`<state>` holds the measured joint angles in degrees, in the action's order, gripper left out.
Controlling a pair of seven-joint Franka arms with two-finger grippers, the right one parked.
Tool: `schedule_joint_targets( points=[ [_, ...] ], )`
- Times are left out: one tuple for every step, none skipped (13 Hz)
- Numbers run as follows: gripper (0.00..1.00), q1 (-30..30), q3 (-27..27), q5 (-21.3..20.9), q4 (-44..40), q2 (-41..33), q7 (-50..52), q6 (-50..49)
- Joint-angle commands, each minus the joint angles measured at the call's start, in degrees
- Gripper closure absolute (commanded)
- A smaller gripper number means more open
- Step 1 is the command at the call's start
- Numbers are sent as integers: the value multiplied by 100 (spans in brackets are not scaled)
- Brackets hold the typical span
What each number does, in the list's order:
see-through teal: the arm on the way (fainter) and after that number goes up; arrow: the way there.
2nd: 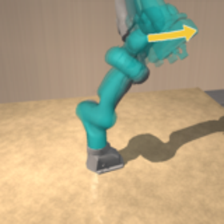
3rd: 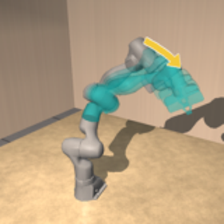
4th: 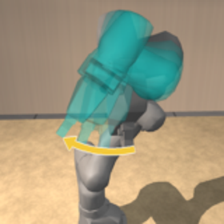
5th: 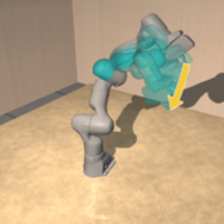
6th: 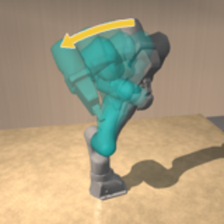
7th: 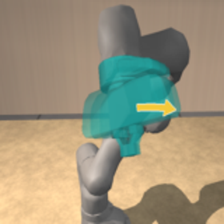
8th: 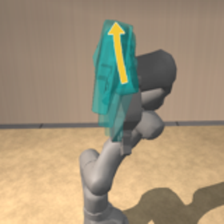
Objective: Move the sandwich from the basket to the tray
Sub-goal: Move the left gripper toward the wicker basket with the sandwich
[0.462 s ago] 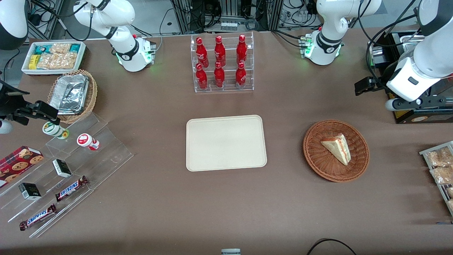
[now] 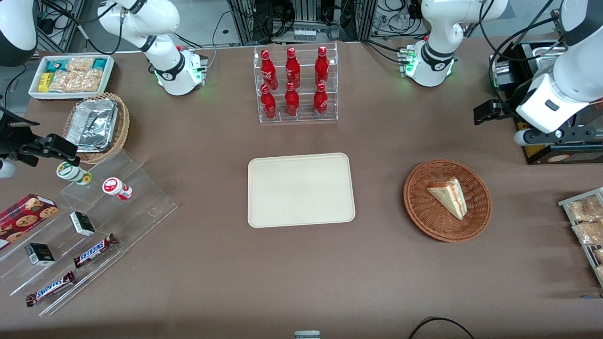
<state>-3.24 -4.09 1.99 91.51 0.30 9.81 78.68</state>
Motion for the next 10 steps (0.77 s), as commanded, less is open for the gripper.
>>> schedule_joint_targets(
  points=[
    [0, -54, 40, -15, 549, 5, -85, 505],
    [0, -54, 40, -15, 831, -4, -85, 839],
    [0, -54, 40, -24, 1060, -4, -85, 1094],
    [0, -54, 40, -24, 1271, 5, -85, 1323],
    [0, -45, 40, -32, 1499, -4, -94, 1621],
    [0, -37, 40, -32, 1728, -4, -85, 1929],
    [0, -36, 40, -32, 1930, -4, -94, 2219],
    [0, -28, 40, -32, 2158, -4, -94, 2535],
    [0, -28, 40, -32, 2404, 5, -85, 2930],
    [0, -28, 40, -32, 2668, -4, -85, 3308]
  ],
)
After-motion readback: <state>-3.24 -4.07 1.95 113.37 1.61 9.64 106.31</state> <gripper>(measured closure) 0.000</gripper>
